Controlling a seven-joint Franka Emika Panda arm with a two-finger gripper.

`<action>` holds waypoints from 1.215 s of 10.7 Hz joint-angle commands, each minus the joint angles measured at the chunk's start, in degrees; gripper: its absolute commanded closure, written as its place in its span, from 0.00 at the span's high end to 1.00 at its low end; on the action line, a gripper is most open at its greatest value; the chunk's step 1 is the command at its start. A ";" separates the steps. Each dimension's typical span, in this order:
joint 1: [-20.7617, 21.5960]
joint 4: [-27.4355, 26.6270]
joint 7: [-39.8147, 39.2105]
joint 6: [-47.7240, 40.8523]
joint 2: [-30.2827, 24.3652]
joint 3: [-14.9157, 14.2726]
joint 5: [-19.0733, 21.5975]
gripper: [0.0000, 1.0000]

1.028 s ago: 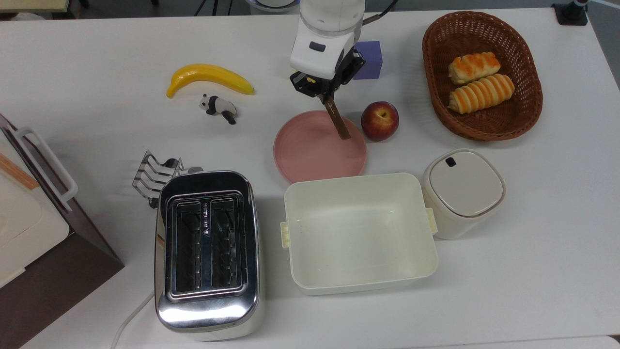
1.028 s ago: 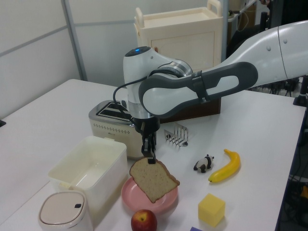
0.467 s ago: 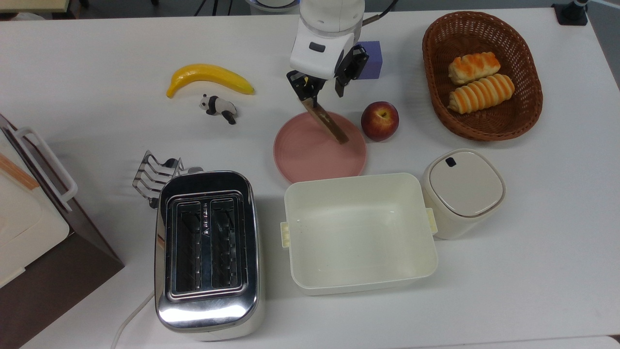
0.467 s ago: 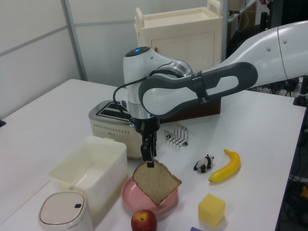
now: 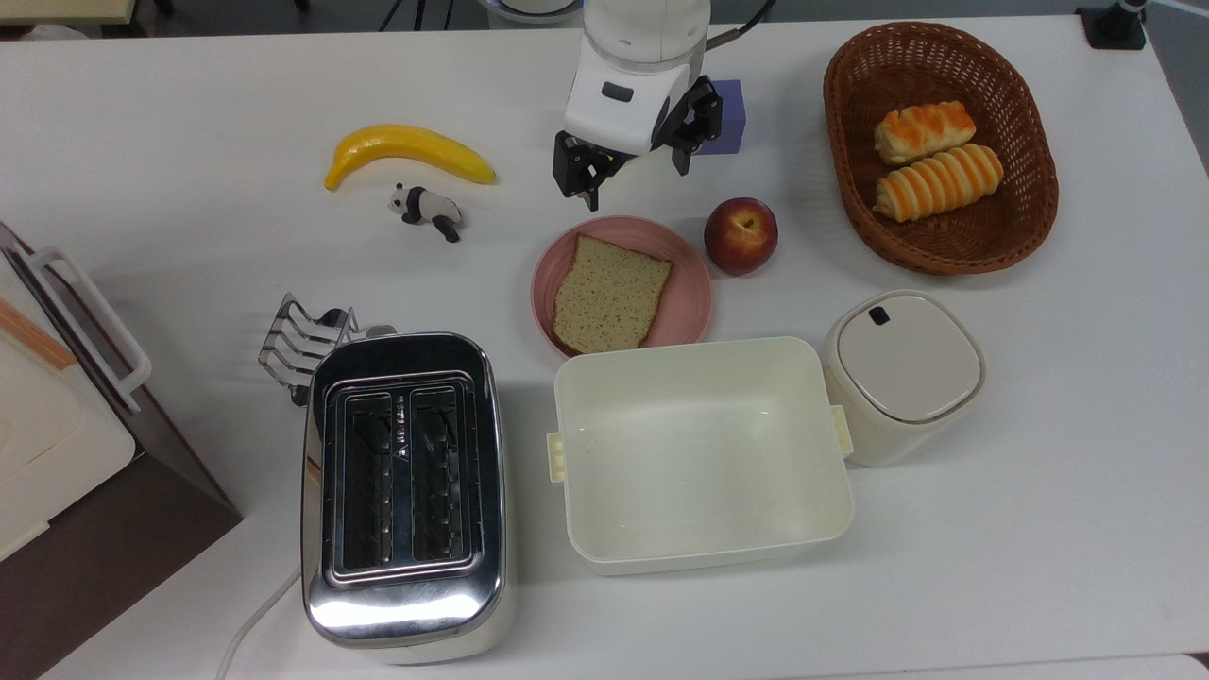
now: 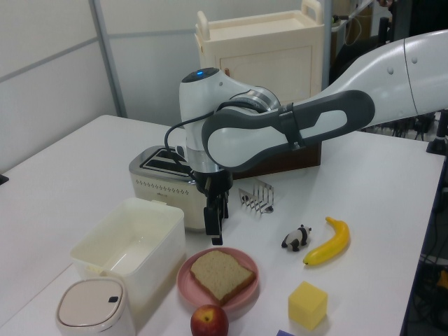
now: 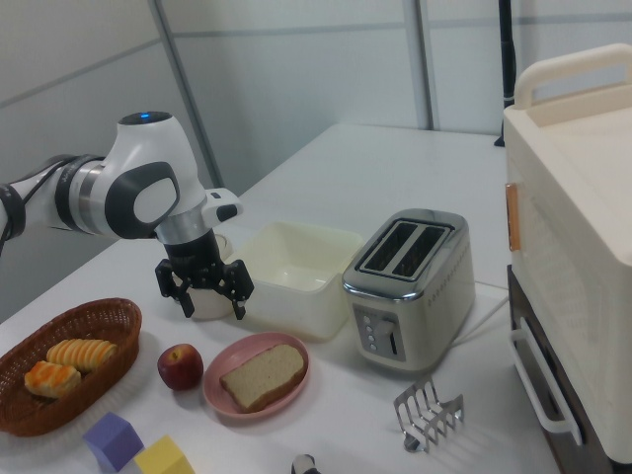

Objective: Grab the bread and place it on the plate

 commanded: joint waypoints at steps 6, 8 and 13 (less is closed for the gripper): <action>-8.93 8.09 13.72 -0.57 -7.93 -4.28 -1.52 1.00; -9.02 8.71 13.72 -1.36 -8.47 -7.37 -3.19 1.00; -7.80 13.55 13.89 -9.98 -8.65 -7.73 -4.08 1.00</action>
